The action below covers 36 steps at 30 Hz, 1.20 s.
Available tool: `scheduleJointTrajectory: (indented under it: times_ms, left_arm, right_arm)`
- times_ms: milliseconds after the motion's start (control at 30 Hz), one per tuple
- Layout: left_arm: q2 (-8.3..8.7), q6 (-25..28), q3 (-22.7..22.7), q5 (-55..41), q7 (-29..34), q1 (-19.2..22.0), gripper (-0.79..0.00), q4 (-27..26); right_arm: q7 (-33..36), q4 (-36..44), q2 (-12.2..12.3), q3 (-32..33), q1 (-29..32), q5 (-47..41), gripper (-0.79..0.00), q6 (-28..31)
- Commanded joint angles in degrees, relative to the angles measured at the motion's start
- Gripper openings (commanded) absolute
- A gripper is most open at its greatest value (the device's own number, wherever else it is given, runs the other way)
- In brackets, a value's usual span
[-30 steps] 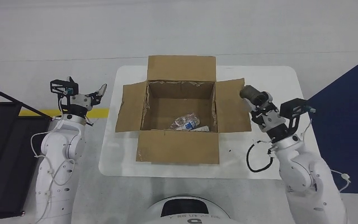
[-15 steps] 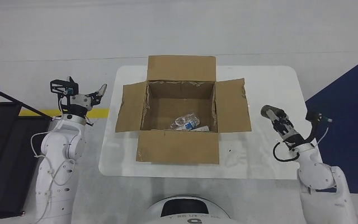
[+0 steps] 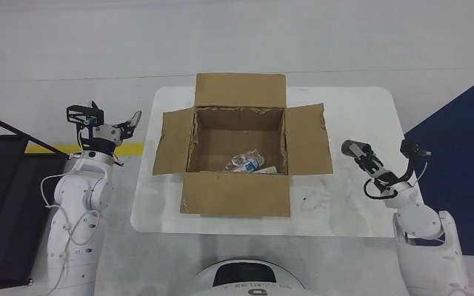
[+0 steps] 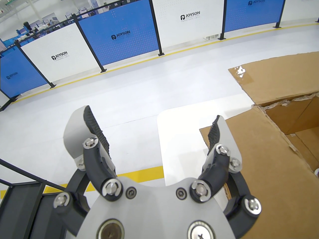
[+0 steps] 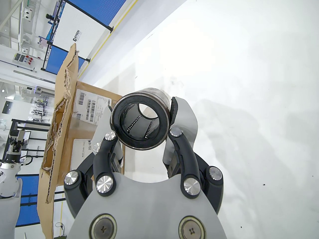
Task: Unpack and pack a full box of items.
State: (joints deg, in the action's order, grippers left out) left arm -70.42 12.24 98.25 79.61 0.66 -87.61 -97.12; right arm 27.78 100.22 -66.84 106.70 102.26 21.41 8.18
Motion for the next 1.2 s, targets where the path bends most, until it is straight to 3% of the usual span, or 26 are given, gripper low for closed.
scheduleJointTrajectory:
  times_ms: [0,267,567,767,1167]
  left_arm:
    - [0.0,0.0,0.0,0.0,0.0,0.0,0.0,0.0]
    - [0.0,0.0,0.0,0.0,0.0,0.0,0.0,0.0]
    - [0.0,0.0,0.0,0.0,0.0,0.0,0.0,0.0]
    - [0.0,0.0,0.0,0.0,0.0,0.0,0.0,0.0]
    - [0.0,0.0,0.0,0.0,0.0,0.0,0.0,0.0]
  right_arm:
    - [0.0,0.0,0.0,0.0,0.0,0.0,-0.785,0.0]
    - [-0.7,0.0,0.0,0.0,0.0,0.7,-0.785,-0.5]
    - [6.5,-0.5,0.7,-0.2,-2.6,12.1,-0.785,-16.1]
    - [11.3,-1.9,1.2,-0.9,-5.9,17.8,-0.785,-23.0]
    - [26.1,-7.1,2.6,-1.0,-12.3,21.9,-0.785,-23.9]
